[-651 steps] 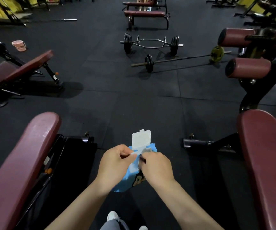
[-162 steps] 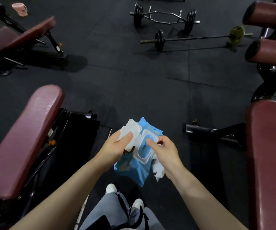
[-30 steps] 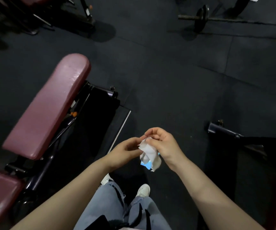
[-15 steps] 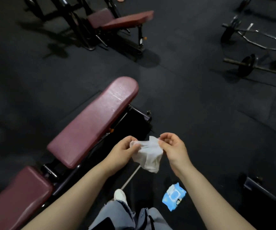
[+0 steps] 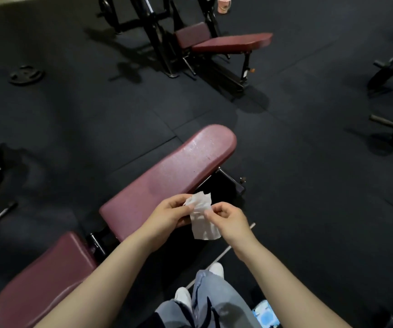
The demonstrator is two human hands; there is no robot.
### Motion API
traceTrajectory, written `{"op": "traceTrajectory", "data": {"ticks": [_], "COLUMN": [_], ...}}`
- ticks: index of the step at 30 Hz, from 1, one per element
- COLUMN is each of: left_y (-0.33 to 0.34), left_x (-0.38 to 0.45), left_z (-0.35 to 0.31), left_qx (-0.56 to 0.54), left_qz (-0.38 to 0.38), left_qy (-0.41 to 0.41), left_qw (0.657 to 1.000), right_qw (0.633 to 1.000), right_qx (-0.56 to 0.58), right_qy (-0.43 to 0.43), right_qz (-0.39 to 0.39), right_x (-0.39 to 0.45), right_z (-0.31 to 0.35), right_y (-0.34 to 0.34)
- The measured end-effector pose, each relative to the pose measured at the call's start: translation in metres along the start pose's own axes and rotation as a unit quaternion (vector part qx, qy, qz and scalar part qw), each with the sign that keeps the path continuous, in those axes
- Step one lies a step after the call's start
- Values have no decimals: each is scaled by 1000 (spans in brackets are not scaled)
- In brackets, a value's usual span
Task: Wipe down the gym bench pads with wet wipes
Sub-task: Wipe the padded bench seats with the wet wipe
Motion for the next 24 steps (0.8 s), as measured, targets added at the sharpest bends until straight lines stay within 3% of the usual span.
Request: {"op": "traceTrajectory", "data": {"ticks": [7,11,13,17,20,24], "left_y": [-23,-23,-20,-1,15,39], "left_x": [46,88,112,157,186,217], "left_z": [-12,-26,-34,-43,-45,-48], "left_qx": [16,0,-2,52,65,0], "left_qz": [-105,-175,-195,-213,-272,-330], "left_qy": [10,2,-7,-22,-28,-61], "left_qw": [994,985,981,976,960,942], "right_qw": [991,977,984,995,995,990], "right_qx": [110,168,129,17,-28,1], "right_qy": [53,129,120,82,55,130], "right_qz": [53,0,-41,-51,-75,-62], "right_x": [55,113,150,210,250,291], "right_z": [12,12,12,27,41,36], "right_y": [6,-15,-34,-55,-61,-46]}}
Point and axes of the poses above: each hand's wrist, its own x-axis towards the middle knuckle, its own y-axis out of the palm, z = x × y, the point moved 5 cm from there along x, towards the middle knuckle, and after that the axes turned 14 degrees about -z, right-handed, at the moved point
